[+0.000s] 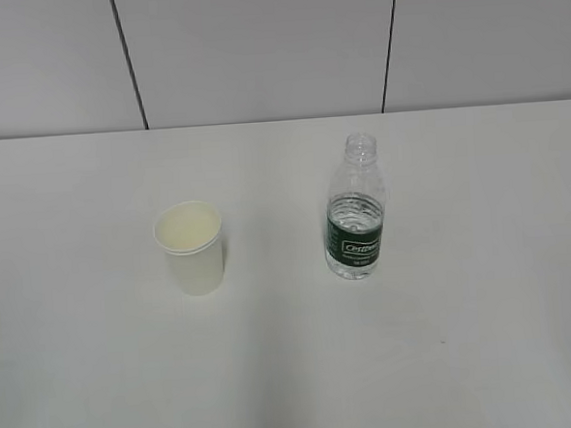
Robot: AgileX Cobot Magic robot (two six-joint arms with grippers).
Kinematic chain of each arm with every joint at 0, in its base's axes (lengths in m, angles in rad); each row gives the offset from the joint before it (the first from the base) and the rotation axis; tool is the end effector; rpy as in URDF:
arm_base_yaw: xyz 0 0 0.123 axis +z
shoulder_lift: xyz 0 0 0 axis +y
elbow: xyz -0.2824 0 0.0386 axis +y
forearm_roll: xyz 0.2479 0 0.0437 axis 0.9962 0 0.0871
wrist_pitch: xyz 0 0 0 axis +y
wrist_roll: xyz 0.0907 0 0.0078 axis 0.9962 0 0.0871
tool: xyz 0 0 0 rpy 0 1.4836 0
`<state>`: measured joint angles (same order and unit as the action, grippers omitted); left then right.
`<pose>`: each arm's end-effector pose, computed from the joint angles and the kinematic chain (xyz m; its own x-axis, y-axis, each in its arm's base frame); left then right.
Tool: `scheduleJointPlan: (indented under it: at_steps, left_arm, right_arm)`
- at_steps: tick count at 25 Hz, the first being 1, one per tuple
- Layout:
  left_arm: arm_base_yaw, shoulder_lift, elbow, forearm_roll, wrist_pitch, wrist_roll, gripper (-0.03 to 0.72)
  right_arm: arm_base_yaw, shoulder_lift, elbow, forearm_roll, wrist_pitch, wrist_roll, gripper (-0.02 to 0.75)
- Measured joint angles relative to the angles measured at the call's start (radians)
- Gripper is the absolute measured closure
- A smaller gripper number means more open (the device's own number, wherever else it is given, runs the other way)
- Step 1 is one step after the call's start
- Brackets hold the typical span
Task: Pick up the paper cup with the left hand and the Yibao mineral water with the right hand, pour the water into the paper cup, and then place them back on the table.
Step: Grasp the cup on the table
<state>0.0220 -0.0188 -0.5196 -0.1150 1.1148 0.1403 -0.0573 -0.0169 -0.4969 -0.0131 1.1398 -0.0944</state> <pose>-0.0125 -0.0097 0.2785 -0.4594 0.0788 -0.8847 0.1107 0.9934 0.0310 -0.0106 -0.0005 0.2699 -0.5164 -0.0702 -0.8535 0.0161 0.9957 -0.0917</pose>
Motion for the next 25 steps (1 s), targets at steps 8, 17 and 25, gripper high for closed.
scheduleJointPlan:
  at_steps: [8, 17, 25]
  left_arm:
    - [0.0, 0.0, 0.0, 0.0, 0.0, 0.0, 0.223]
    - [0.0, 0.0, 0.0, 0.0, 0.0, 0.0, 0.223]
    - [0.0, 0.0, 0.0, 0.0, 0.0, 0.0, 0.223]
  right_arm:
    - [0.0, 0.0, 0.0, 0.0, 0.0, 0.0, 0.146]
    - [0.0, 0.0, 0.0, 0.0, 0.0, 0.0, 0.146]
    - [0.0, 0.0, 0.0, 0.0, 0.0, 0.0, 0.146]
